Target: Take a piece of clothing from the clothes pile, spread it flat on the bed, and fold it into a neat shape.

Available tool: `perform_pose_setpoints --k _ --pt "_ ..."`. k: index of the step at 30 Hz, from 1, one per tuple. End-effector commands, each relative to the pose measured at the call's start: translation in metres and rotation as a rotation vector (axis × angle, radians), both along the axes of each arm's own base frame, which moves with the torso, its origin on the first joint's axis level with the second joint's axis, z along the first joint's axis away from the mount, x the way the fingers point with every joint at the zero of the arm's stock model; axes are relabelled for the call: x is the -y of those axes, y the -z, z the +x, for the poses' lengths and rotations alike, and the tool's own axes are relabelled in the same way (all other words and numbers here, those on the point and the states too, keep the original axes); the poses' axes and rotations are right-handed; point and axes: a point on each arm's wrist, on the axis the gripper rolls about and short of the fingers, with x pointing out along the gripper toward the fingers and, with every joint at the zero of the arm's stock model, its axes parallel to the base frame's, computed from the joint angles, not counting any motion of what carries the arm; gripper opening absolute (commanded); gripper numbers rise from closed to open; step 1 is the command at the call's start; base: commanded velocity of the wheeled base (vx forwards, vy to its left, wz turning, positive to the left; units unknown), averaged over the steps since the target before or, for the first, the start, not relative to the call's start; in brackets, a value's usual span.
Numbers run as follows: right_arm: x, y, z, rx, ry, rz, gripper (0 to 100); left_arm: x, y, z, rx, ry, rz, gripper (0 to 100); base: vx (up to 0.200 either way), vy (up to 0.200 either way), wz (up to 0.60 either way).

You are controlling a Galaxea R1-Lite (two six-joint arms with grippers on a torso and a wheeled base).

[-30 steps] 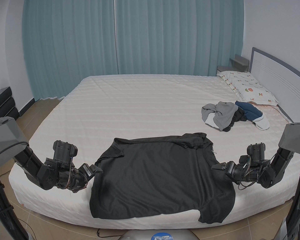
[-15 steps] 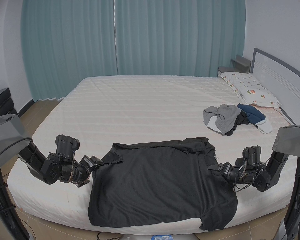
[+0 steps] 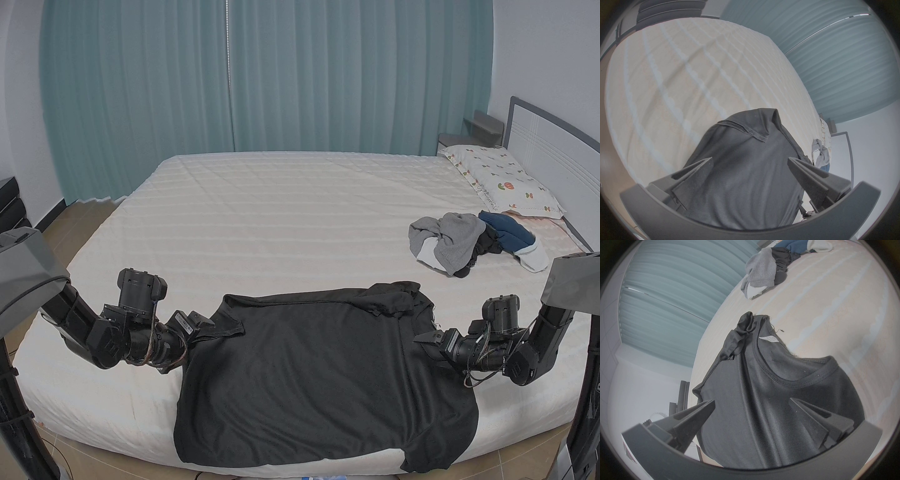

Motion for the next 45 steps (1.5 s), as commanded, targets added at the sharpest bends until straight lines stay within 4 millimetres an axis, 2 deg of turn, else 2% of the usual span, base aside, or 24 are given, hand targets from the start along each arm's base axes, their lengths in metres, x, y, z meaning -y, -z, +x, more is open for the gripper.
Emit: perform_pose_setpoints --k 1,5,9,11,12,14,20,26,32,37,44,45 --pt "-0.003 0.001 0.001 -0.012 0.004 0.017 100 0.009 -0.005 0.006 0.031 0.022 -0.006 100 0.0 0.0 0.0" --pt "-0.005 0.004 0.002 -0.019 0.003 0.021 100 0.021 -0.009 0.02 0.068 0.047 -0.015 100 0.0 0.0 0.0" --pt "-0.006 0.007 0.002 -0.025 0.003 0.021 100 0.043 0.005 0.043 0.074 0.074 -0.002 100 0.0 0.0 0.0" --pt "-0.005 0.007 0.003 -0.025 0.004 0.021 100 0.047 0.008 0.047 0.075 0.075 0.002 100 0.0 0.0 0.0" --pt "-0.005 0.008 0.003 -0.025 0.004 0.021 100 0.056 0.016 0.057 0.08 0.084 0.008 100 0.0 0.0 0.0" --pt "-0.006 0.009 0.003 -0.028 0.003 0.021 100 0.067 0.024 0.065 0.081 0.097 0.012 100 0.0 0.0 0.0" --pt "-0.006 0.01 0.002 -0.021 0.003 0.022 100 0.095 0.039 0.085 0.129 0.087 0.044 100 0.0 0.0 0.0" --pt "-0.01 0.014 0.002 -0.009 0.007 0.006 100 0.112 0.053 0.096 0.146 0.099 0.052 100 0.0 0.0 0.0" --pt "-0.014 0.017 0.002 -0.01 0.017 -0.014 100 0.113 0.062 0.099 0.141 0.102 0.071 100 0.0 0.0 0.0" --pt "-0.014 0.017 0.002 -0.007 0.021 -0.016 100 0.114 0.074 0.114 0.174 0.026 0.136 100 0.0 0.0 0.0" --pt "-0.014 0.017 0.001 -0.009 0.02 -0.017 100 0.089 0.069 0.127 0.2 -0.064 0.163 100 0.0 0.0 0.0" --pt "-0.014 0.018 0.001 -0.011 0.02 -0.018 100 0.077 0.061 0.133 0.22 -0.106 0.169 100 0.0 0.0 0.0"
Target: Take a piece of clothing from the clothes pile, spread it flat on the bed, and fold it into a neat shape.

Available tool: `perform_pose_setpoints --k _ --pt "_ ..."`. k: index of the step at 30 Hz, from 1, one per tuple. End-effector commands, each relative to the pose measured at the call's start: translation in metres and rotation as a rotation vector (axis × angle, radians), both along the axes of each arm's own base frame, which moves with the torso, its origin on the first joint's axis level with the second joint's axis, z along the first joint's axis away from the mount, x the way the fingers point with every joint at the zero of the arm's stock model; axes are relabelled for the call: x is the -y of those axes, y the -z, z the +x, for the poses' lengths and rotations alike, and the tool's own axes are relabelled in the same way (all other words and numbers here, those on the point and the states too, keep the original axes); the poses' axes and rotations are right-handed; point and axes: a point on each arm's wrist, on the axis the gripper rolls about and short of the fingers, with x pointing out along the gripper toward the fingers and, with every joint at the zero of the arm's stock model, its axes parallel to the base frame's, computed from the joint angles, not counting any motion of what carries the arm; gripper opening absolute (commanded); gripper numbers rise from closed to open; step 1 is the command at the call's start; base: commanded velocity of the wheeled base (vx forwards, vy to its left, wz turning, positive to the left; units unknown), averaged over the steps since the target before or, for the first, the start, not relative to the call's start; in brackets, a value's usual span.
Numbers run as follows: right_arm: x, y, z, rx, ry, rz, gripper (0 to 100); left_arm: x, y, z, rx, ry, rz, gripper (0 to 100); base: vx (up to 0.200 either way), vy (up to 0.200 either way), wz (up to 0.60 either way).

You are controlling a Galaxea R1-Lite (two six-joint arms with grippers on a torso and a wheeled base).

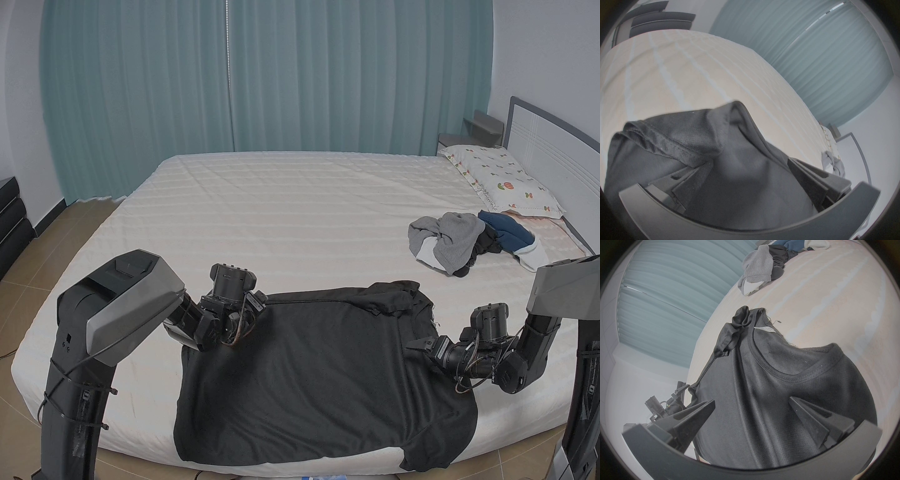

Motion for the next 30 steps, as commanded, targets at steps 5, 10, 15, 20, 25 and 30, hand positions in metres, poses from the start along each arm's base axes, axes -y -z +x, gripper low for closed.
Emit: perform_pose_setpoints --k 5,10,15,20,25,30 --pt "0.0 0.001 0.0 -0.003 -0.001 -0.001 100 -0.043 -0.015 0.025 0.071 -0.124 0.014 100 0.0 0.0 0.0" --pt "0.0 0.001 0.0 -0.003 -0.001 -0.001 100 -0.083 -0.017 0.047 0.252 -0.224 -0.01 100 0.0 0.0 0.0" --pt "0.0 0.001 -0.001 -0.005 -0.001 -0.001 100 -0.091 -0.01 0.05 0.268 -0.231 0.012 100 0.0 0.0 0.0" --pt "0.0 0.001 -0.001 -0.004 -0.002 -0.002 100 -0.11 -0.024 0.05 0.282 -0.264 0.005 100 0.0 0.0 0.0" --pt "0.0 0.001 -0.001 -0.006 -0.002 -0.002 100 -0.134 -0.029 0.05 0.282 -0.276 -0.009 100 0.0 0.0 0.0" --pt "0.0 0.001 -0.001 -0.006 -0.002 -0.002 100 -0.143 -0.016 0.044 0.209 -0.221 -0.036 100 0.0 0.0 0.0"
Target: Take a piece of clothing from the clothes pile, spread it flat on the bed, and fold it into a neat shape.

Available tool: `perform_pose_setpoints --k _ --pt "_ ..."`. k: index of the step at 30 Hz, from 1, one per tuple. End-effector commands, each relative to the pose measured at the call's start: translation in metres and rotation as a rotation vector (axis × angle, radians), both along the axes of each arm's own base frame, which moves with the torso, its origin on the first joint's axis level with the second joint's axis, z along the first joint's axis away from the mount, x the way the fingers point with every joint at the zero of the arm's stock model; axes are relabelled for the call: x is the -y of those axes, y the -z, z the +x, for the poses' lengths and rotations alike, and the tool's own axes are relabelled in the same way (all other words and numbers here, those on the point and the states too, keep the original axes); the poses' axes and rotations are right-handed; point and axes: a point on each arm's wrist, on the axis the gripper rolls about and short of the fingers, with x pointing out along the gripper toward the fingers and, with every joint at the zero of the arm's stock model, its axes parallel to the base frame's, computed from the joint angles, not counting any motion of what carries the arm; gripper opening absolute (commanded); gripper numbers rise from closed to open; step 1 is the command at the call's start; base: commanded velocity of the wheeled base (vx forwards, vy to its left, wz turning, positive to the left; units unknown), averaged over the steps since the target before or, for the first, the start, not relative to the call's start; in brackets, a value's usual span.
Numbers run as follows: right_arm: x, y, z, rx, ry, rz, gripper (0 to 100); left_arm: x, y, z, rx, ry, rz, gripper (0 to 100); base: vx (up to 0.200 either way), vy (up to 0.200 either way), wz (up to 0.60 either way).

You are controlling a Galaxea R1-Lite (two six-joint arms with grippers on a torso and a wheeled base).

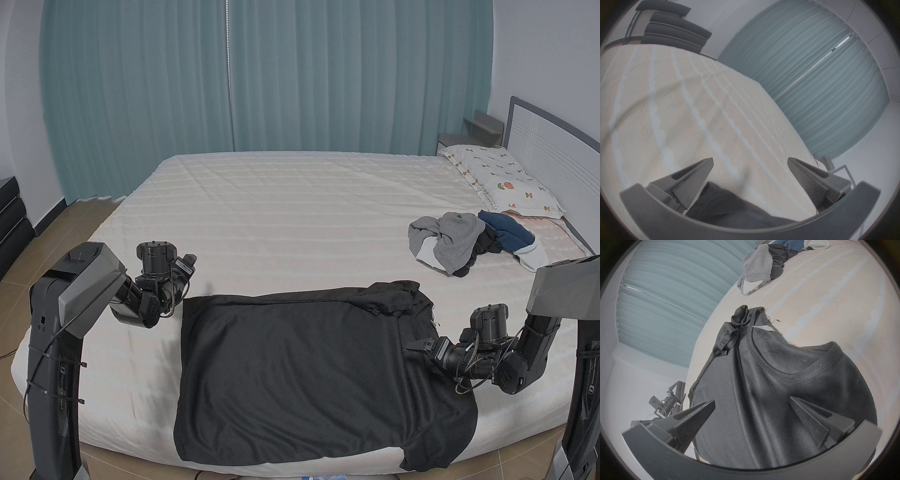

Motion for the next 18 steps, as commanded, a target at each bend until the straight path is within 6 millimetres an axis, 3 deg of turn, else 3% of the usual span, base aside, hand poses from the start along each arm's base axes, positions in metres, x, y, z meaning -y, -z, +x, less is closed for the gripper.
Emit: perform_pose_setpoints --k 1,17,18 --pt "0.0 0.0 0.0 0.0 -0.001 0.0 100 -0.008 0.006 -0.006 -0.048 0.023 -0.015 100 0.0 0.0 0.0" --pt "0.0 0.0 0.0 0.0 -0.001 0.0 100 0.001 0.022 -0.014 -0.182 0.085 0.0 100 0.0 0.0 0.0" --pt "-0.001 0.0 0.0 0.0 -0.002 0.0 100 0.0 0.022 -0.013 -0.191 0.085 0.003 0 0.0 0.0 0.0"
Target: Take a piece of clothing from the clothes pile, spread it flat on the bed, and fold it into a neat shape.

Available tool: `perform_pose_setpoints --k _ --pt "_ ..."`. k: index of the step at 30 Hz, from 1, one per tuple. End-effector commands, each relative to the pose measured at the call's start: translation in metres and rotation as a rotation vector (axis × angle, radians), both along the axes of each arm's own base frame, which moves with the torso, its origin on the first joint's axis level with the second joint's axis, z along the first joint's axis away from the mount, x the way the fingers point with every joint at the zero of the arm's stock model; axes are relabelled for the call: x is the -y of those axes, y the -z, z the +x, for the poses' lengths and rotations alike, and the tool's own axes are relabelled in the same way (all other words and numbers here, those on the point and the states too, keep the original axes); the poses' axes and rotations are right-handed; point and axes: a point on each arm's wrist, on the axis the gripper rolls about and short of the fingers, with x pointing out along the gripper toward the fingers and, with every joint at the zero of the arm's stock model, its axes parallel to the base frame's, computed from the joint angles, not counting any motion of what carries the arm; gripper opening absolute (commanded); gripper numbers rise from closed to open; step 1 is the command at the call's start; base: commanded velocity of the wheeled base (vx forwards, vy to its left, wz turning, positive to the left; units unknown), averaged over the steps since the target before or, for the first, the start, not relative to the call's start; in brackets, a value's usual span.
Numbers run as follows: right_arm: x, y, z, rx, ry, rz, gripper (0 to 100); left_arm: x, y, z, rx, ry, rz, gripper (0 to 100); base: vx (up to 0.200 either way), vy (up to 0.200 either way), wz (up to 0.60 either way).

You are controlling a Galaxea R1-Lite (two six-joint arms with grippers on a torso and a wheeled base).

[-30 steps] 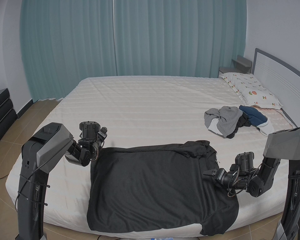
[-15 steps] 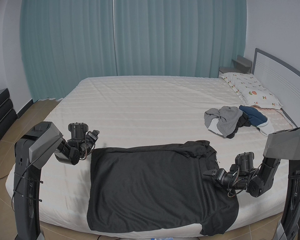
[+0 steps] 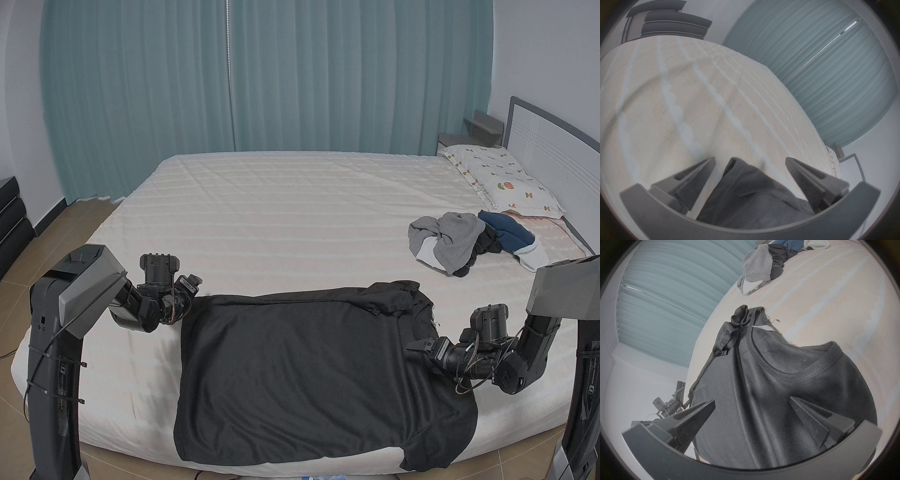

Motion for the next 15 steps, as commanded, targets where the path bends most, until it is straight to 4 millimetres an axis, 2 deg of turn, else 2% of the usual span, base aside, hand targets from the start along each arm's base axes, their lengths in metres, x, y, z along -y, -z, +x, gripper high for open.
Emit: perform_pose_setpoints --k 1,7,15 --pt "0.0 0.0 0.0 0.001 0.0 0.0 100 0.002 0.001 0.0 -0.021 0.008 0.007 0 0.0 0.0 0.0" --pt "0.0 0.0 0.0 0.001 0.0 0.0 100 0.003 0.004 -0.001 -0.046 0.01 0.011 0 0.0 0.0 0.0" --pt "0.0 0.0 0.0 0.002 0.001 0.002 100 -0.004 -0.007 0.015 0.066 -0.059 0.026 0 0.0 0.0 0.0"
